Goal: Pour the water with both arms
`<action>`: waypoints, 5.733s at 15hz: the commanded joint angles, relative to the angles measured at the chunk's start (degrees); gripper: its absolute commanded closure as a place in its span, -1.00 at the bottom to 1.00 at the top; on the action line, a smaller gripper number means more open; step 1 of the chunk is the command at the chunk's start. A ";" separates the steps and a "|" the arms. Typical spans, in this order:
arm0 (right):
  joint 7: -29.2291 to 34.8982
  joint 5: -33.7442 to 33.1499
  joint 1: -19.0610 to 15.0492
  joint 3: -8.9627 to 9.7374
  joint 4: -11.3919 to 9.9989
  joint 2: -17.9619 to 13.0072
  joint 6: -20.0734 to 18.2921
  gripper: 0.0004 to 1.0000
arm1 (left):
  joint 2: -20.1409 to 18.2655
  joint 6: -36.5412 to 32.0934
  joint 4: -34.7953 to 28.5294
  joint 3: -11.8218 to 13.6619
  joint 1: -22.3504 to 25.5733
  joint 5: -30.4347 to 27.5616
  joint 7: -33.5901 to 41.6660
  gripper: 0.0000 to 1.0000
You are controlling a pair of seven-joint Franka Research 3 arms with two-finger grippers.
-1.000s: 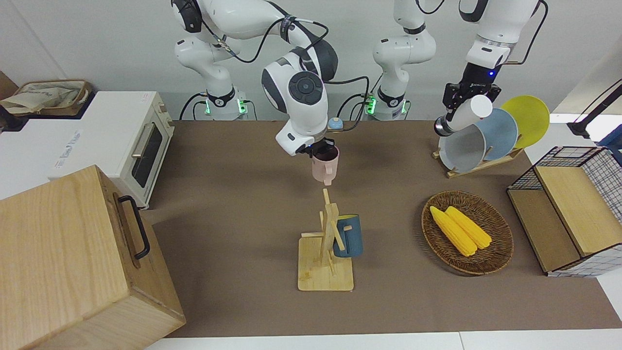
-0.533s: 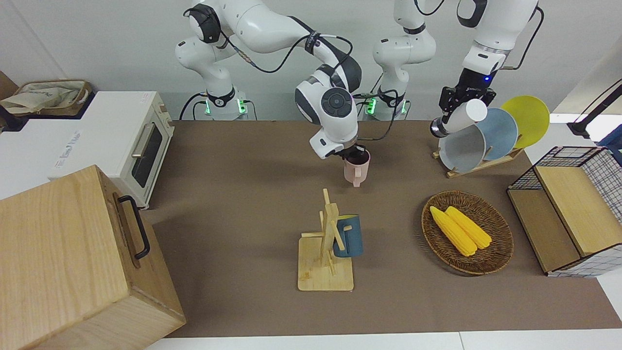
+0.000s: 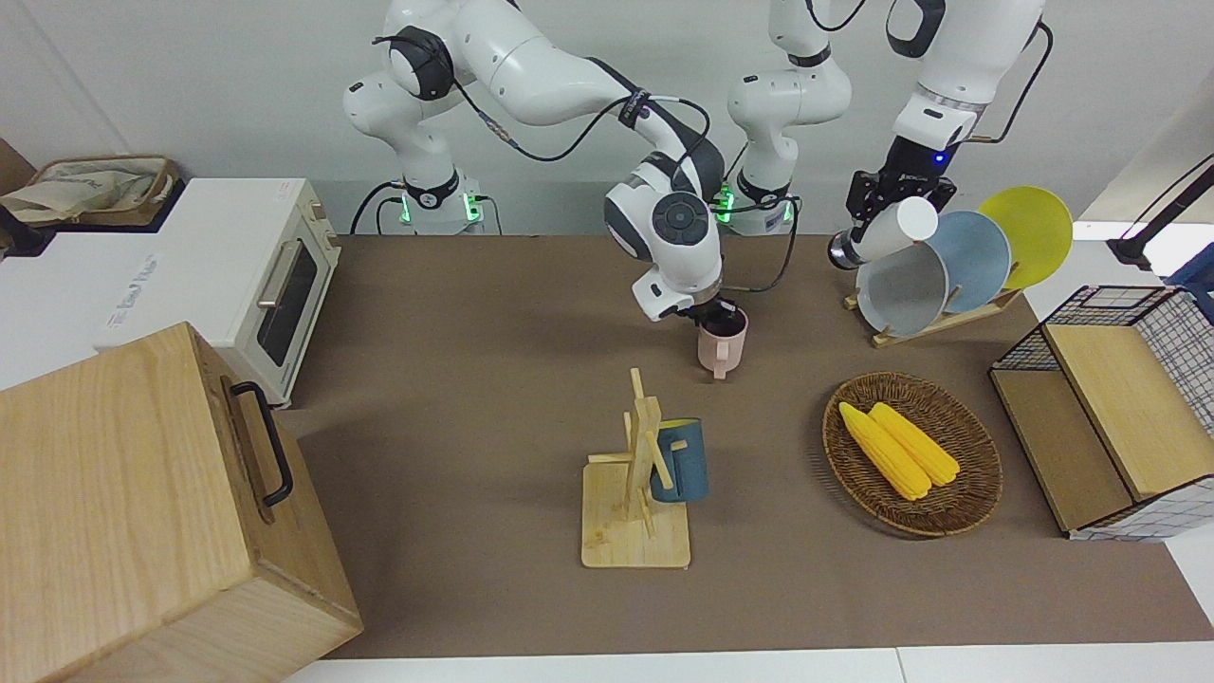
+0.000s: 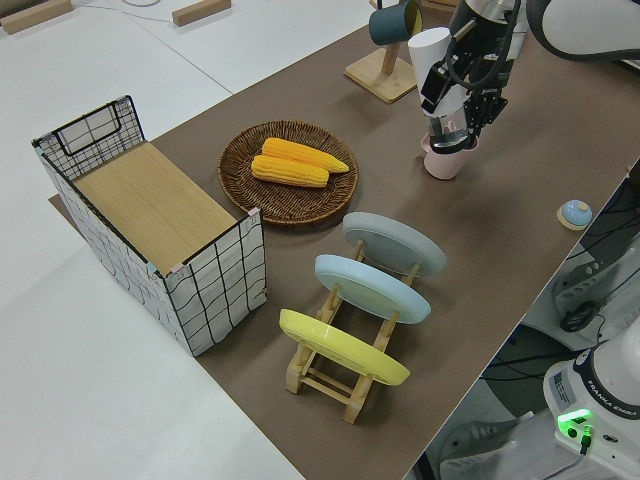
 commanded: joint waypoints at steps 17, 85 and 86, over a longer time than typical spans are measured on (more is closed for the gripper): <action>-18.64 -7.80 -19.75 -0.86 -2.54 -20.35 -24.30 -0.98 | -0.92 1.21 -4.32 0.59 -9.24 -2.17 0.74 1.00; -53.58 -16.34 -39.47 -0.33 -2.47 -31.27 -26.95 -0.98 | 19.56 -19.01 6.21 -7.84 -13.12 1.17 -4.89 1.00; -53.58 -16.34 -39.47 -0.33 -2.38 -31.27 -26.95 -0.98 | 19.56 -18.92 6.21 -7.84 -13.12 1.17 -4.89 1.00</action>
